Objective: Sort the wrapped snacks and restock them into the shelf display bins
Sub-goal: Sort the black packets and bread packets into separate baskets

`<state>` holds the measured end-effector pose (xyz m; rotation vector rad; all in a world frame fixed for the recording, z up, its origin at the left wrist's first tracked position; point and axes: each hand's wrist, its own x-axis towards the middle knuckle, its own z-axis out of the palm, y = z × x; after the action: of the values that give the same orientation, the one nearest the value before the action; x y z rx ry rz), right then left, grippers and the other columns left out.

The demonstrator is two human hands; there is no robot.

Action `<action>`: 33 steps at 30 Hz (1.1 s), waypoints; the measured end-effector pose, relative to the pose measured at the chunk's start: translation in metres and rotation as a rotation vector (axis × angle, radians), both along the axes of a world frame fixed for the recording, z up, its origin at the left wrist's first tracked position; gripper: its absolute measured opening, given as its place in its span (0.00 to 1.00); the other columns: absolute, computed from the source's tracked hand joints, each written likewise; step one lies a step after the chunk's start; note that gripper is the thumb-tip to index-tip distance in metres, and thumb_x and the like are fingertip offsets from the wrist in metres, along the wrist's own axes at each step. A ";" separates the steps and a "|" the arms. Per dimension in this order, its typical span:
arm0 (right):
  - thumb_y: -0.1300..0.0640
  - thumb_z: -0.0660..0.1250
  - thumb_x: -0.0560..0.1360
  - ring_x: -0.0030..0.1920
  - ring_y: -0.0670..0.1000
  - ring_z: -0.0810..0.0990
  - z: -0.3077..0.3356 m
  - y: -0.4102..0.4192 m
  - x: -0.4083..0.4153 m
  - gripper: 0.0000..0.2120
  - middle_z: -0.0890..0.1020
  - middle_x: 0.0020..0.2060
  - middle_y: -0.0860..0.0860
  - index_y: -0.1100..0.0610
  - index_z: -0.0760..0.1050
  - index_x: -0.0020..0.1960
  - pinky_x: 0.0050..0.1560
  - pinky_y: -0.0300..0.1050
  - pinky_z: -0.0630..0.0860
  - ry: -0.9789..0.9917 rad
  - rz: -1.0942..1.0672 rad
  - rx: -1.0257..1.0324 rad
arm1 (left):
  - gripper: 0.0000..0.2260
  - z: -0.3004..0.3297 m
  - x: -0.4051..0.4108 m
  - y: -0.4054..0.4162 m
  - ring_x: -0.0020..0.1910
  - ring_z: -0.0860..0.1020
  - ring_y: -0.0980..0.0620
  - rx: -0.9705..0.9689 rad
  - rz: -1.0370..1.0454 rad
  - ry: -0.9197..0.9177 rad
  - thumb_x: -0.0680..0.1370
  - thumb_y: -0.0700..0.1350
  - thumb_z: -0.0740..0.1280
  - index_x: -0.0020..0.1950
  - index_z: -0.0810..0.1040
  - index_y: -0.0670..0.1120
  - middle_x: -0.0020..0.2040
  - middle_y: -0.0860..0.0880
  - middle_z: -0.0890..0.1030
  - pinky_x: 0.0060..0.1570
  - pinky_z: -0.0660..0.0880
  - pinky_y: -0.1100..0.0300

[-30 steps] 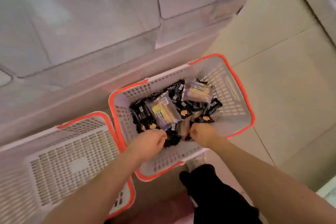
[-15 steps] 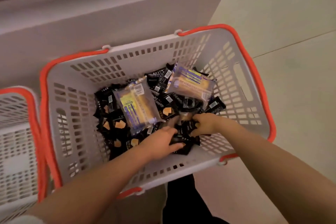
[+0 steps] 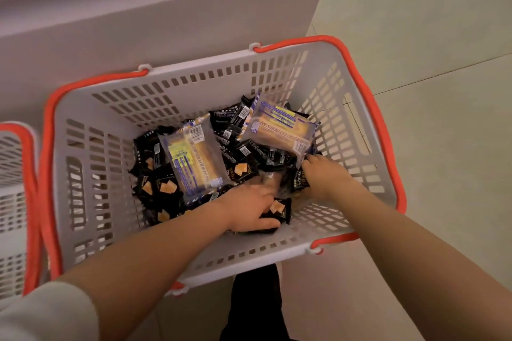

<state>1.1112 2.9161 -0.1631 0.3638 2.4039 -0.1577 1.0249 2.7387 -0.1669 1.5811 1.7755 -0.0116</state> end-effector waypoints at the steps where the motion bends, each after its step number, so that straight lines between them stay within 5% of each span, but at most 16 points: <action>1: 0.53 0.64 0.75 0.67 0.56 0.65 -0.002 0.001 -0.001 0.24 0.68 0.66 0.56 0.59 0.63 0.67 0.66 0.48 0.64 0.006 0.013 0.005 | 0.21 -0.001 0.001 0.002 0.61 0.70 0.46 -0.016 0.002 -0.041 0.77 0.62 0.58 0.56 0.72 0.45 0.62 0.45 0.72 0.57 0.67 0.55; 6: 0.52 0.63 0.75 0.65 0.58 0.67 -0.010 0.004 0.001 0.23 0.69 0.64 0.57 0.59 0.64 0.67 0.66 0.51 0.63 -0.084 0.107 0.074 | 0.34 0.000 -0.001 0.007 0.64 0.67 0.46 -0.139 -0.050 -0.091 0.75 0.65 0.57 0.73 0.59 0.45 0.68 0.44 0.68 0.62 0.64 0.54; 10: 0.42 0.68 0.70 0.60 0.58 0.72 -0.011 0.002 0.000 0.31 0.71 0.60 0.58 0.59 0.67 0.66 0.61 0.50 0.69 -0.213 -0.014 -0.111 | 0.24 0.005 -0.008 0.000 0.60 0.72 0.48 -0.314 0.054 -0.388 0.77 0.57 0.62 0.69 0.67 0.47 0.64 0.46 0.73 0.59 0.68 0.59; 14: 0.52 0.70 0.69 0.48 0.53 0.74 -0.002 -0.001 0.002 0.25 0.76 0.54 0.56 0.58 0.66 0.61 0.46 0.45 0.72 -0.258 -0.210 -0.332 | 0.23 0.011 -0.014 -0.019 0.59 0.71 0.52 -0.457 0.159 -0.533 0.77 0.55 0.63 0.71 0.64 0.52 0.63 0.50 0.71 0.56 0.68 0.60; 19: 0.53 0.70 0.69 0.46 0.53 0.75 0.017 -0.005 0.009 0.21 0.77 0.47 0.54 0.59 0.69 0.58 0.44 0.46 0.72 -0.139 -0.278 -0.427 | 0.28 0.020 -0.029 -0.034 0.54 0.72 0.52 -0.585 0.167 -0.628 0.74 0.44 0.67 0.71 0.61 0.55 0.58 0.52 0.71 0.53 0.71 0.57; 25: 0.56 0.68 0.71 0.41 0.54 0.74 0.062 -0.038 -0.009 0.18 0.76 0.41 0.59 0.60 0.69 0.58 0.43 0.54 0.74 0.148 -0.615 -0.719 | 0.20 0.035 -0.030 -0.065 0.52 0.75 0.53 -0.366 0.221 -0.439 0.75 0.51 0.66 0.65 0.71 0.49 0.58 0.49 0.77 0.52 0.73 0.61; 27: 0.56 0.69 0.71 0.43 0.57 0.78 0.081 -0.058 -0.024 0.17 0.79 0.46 0.64 0.57 0.69 0.58 0.49 0.60 0.76 0.242 -0.768 -0.879 | 0.16 0.048 -0.030 -0.084 0.49 0.75 0.53 -0.279 0.305 -0.428 0.75 0.50 0.67 0.60 0.73 0.48 0.53 0.50 0.78 0.48 0.73 0.62; 29: 0.53 0.70 0.71 0.50 0.58 0.81 0.099 -0.081 -0.042 0.17 0.81 0.52 0.59 0.53 0.71 0.58 0.53 0.62 0.77 0.253 -0.865 -0.976 | 0.15 0.063 -0.030 -0.108 0.50 0.75 0.52 -0.175 0.403 -0.396 0.75 0.50 0.67 0.59 0.74 0.46 0.53 0.48 0.79 0.50 0.71 0.58; 32: 0.46 0.70 0.69 0.53 0.59 0.80 0.125 -0.127 -0.077 0.23 0.80 0.56 0.51 0.50 0.70 0.61 0.37 0.55 0.82 0.146 -0.845 -1.058 | 0.19 0.101 -0.036 -0.153 0.51 0.76 0.55 0.060 0.753 -0.513 0.70 0.52 0.64 0.58 0.75 0.46 0.52 0.51 0.79 0.51 0.71 0.66; 33: 0.45 0.70 0.69 0.56 0.57 0.78 0.133 -0.145 -0.091 0.26 0.78 0.59 0.50 0.50 0.69 0.64 0.41 0.51 0.82 0.134 -0.778 -1.068 | 0.17 0.117 -0.040 -0.170 0.49 0.77 0.59 0.182 0.935 -0.627 0.70 0.51 0.64 0.57 0.77 0.49 0.50 0.55 0.80 0.48 0.72 0.71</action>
<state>1.0204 2.7710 -0.0300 0.7291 1.8127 -1.7322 0.9845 2.5689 -0.0498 0.6042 1.8295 0.9912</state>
